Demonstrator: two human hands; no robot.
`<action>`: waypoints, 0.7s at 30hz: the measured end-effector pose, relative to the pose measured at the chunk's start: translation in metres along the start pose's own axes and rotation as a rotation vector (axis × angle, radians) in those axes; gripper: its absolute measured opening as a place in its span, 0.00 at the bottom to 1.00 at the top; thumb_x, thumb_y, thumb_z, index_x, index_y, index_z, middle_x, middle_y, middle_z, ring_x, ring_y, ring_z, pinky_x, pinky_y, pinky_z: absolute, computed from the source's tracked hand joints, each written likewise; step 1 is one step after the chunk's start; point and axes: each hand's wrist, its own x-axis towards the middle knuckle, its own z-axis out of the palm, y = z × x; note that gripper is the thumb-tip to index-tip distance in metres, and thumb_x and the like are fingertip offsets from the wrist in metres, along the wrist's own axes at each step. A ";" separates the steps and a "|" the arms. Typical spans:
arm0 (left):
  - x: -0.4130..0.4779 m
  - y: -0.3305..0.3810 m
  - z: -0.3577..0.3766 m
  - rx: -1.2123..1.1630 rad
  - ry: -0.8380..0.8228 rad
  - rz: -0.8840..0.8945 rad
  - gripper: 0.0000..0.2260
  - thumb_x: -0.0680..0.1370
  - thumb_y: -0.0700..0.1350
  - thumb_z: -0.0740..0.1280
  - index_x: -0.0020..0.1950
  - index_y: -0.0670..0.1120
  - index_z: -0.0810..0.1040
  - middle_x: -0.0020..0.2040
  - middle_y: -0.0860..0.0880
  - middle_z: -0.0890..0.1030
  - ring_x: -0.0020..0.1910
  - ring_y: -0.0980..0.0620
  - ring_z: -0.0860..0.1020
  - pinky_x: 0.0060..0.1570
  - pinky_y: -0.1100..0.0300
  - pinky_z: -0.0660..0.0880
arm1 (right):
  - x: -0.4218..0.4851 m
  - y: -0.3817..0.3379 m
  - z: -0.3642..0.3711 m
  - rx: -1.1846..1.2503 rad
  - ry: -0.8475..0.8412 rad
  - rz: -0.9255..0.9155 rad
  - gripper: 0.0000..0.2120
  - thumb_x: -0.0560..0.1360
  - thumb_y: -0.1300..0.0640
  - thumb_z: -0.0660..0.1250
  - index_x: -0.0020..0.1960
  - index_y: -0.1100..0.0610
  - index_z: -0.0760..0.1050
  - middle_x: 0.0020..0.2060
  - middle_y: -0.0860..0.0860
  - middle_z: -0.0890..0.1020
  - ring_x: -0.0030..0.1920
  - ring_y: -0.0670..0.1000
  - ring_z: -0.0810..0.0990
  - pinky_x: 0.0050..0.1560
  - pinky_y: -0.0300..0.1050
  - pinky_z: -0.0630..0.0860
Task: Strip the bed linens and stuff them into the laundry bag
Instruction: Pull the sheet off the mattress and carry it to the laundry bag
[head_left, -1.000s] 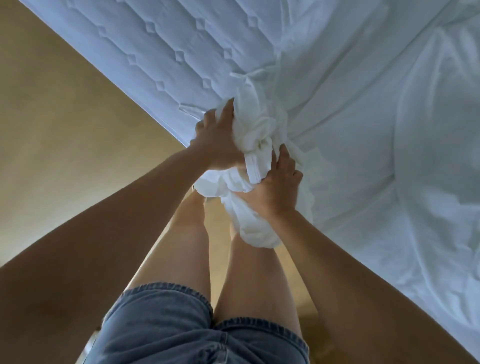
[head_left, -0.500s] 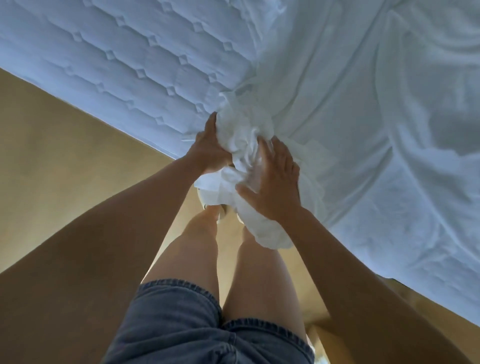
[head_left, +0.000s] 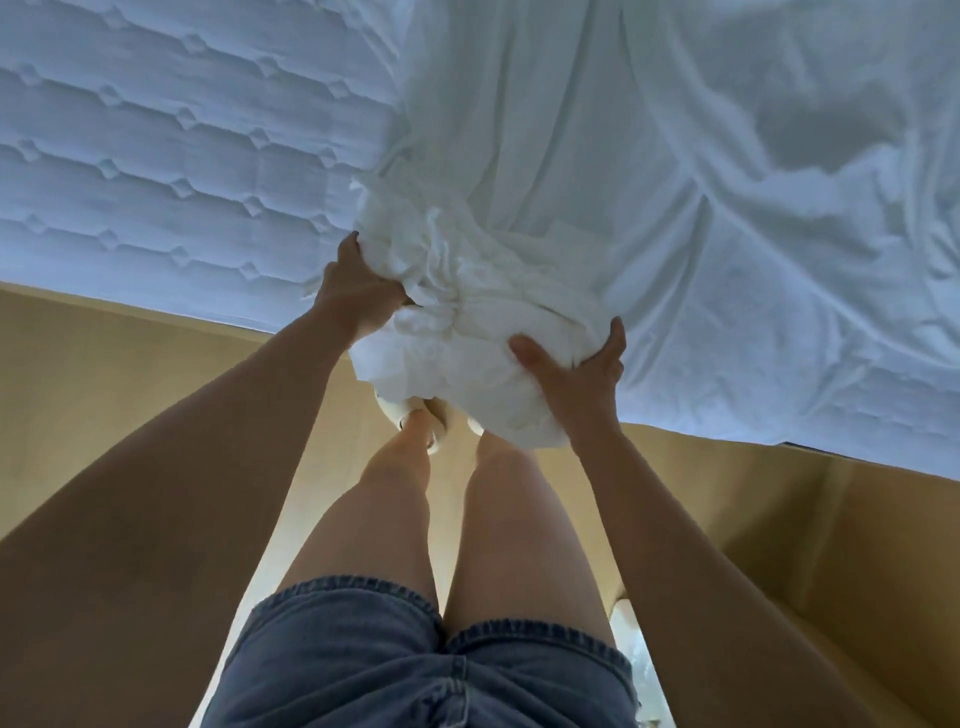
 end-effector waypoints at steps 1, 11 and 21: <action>0.001 0.005 0.000 0.023 0.001 -0.008 0.50 0.56 0.60 0.73 0.74 0.51 0.59 0.64 0.47 0.73 0.60 0.44 0.74 0.58 0.47 0.75 | 0.006 -0.003 -0.002 0.005 -0.010 0.024 0.58 0.60 0.40 0.78 0.76 0.45 0.43 0.73 0.55 0.57 0.70 0.57 0.64 0.65 0.54 0.66; -0.007 0.020 0.010 0.164 0.079 0.047 0.40 0.68 0.59 0.72 0.73 0.48 0.59 0.64 0.42 0.71 0.60 0.40 0.74 0.60 0.45 0.73 | -0.010 -0.045 0.032 -0.168 0.108 0.009 0.66 0.57 0.28 0.71 0.76 0.49 0.31 0.76 0.56 0.39 0.76 0.59 0.39 0.69 0.71 0.47; -0.024 0.029 -0.016 0.106 -0.333 -0.037 0.57 0.55 0.61 0.78 0.77 0.54 0.49 0.67 0.51 0.68 0.61 0.49 0.70 0.49 0.57 0.68 | -0.009 -0.048 0.048 -0.273 0.139 0.040 0.66 0.56 0.28 0.72 0.76 0.49 0.32 0.76 0.58 0.37 0.76 0.62 0.38 0.68 0.73 0.46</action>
